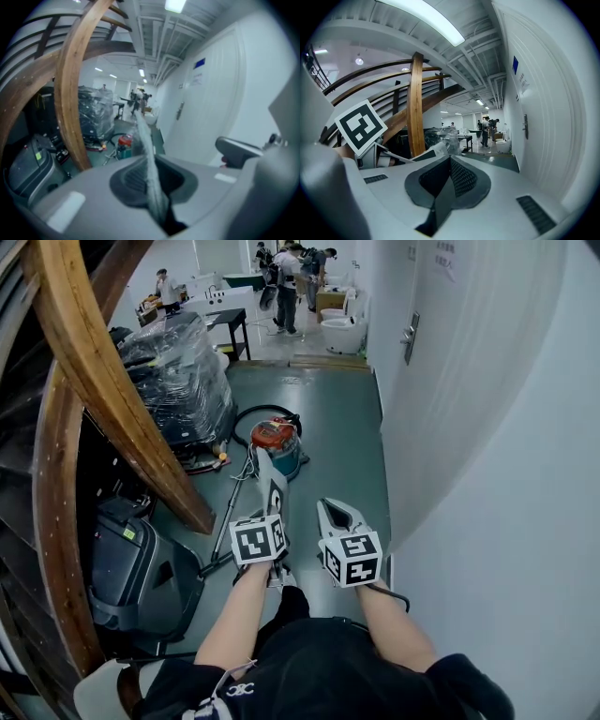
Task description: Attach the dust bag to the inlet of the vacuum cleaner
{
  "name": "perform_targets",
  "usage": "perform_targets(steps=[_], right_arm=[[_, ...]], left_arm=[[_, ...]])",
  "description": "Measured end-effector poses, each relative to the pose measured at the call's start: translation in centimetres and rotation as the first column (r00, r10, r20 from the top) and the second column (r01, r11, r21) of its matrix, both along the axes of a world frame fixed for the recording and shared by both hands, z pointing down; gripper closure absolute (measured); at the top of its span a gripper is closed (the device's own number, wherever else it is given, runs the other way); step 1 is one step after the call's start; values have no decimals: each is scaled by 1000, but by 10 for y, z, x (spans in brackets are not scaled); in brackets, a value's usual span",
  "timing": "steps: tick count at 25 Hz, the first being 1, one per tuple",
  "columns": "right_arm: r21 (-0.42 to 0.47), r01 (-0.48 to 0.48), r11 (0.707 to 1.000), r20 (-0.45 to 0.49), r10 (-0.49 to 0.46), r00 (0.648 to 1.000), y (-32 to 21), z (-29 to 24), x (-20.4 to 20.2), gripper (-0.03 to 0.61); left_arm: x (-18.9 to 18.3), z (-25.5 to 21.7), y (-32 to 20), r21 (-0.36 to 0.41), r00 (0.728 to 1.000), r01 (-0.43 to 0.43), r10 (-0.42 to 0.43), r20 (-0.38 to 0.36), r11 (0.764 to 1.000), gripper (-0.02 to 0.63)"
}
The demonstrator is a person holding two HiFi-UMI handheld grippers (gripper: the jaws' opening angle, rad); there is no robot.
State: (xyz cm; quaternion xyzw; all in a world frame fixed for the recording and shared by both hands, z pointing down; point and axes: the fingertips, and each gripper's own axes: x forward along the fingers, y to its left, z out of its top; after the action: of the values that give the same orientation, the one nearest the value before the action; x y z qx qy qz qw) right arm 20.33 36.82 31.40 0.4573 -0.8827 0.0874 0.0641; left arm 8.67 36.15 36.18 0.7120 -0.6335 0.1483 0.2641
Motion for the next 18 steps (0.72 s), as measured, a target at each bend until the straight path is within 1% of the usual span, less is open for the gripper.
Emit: perform_targets(steps=[3, 12, 15, 18], right_arm=[[-3, 0, 1000, -8, 0, 1000, -23, 0, -6, 580], [-7, -6, 1000, -16, 6, 1000, -106, -4, -33, 580], [-11, -4, 1000, -24, 4, 1000, -132, -7, -47, 580], [-6, 13, 1000, -41, -14, 999, -159, -10, -69, 580]], left_arm=[[-4, 0, -24, -2, 1000, -7, 7, -4, 1000, 589], [-34, -1, -107, -20, 1000, -10, 10, -12, 1000, 589], [-48, -3, -131, -22, 1000, -5, 5, -9, 1000, 589], [-67, -3, -157, -23, 1000, 7, -7, -23, 1000, 589]])
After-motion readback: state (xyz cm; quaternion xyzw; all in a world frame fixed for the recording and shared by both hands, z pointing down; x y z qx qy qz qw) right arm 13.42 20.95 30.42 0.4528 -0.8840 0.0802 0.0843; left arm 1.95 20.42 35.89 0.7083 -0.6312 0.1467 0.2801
